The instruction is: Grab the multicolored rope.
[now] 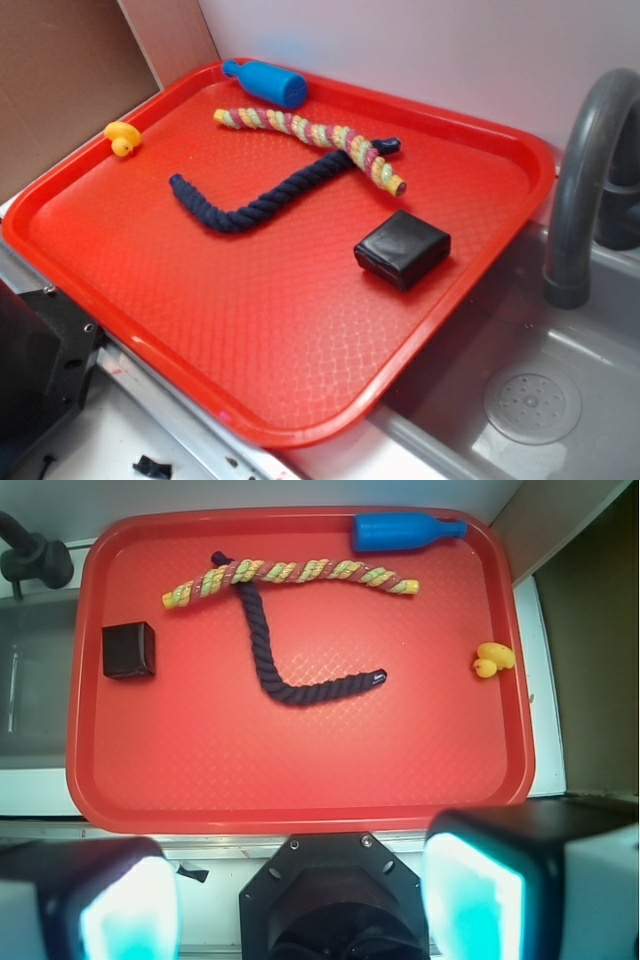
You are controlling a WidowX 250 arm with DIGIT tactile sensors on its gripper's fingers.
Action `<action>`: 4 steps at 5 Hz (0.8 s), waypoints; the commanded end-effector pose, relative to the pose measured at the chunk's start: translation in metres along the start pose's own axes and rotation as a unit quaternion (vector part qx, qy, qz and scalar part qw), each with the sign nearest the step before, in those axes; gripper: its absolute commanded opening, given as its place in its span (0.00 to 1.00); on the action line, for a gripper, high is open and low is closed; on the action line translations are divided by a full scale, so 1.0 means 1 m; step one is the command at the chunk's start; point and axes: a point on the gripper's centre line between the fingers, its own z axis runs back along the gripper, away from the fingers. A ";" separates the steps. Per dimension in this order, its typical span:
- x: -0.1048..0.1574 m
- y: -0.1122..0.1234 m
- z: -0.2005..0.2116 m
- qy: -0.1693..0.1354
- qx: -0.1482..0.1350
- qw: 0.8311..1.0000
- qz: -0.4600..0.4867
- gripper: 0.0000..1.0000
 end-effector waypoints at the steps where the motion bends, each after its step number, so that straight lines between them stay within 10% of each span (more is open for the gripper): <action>1: 0.000 0.000 0.000 0.000 0.000 1.000 0.000 1.00; 4: 0.033 0.021 -0.032 -0.049 -0.018 0.933 0.357 1.00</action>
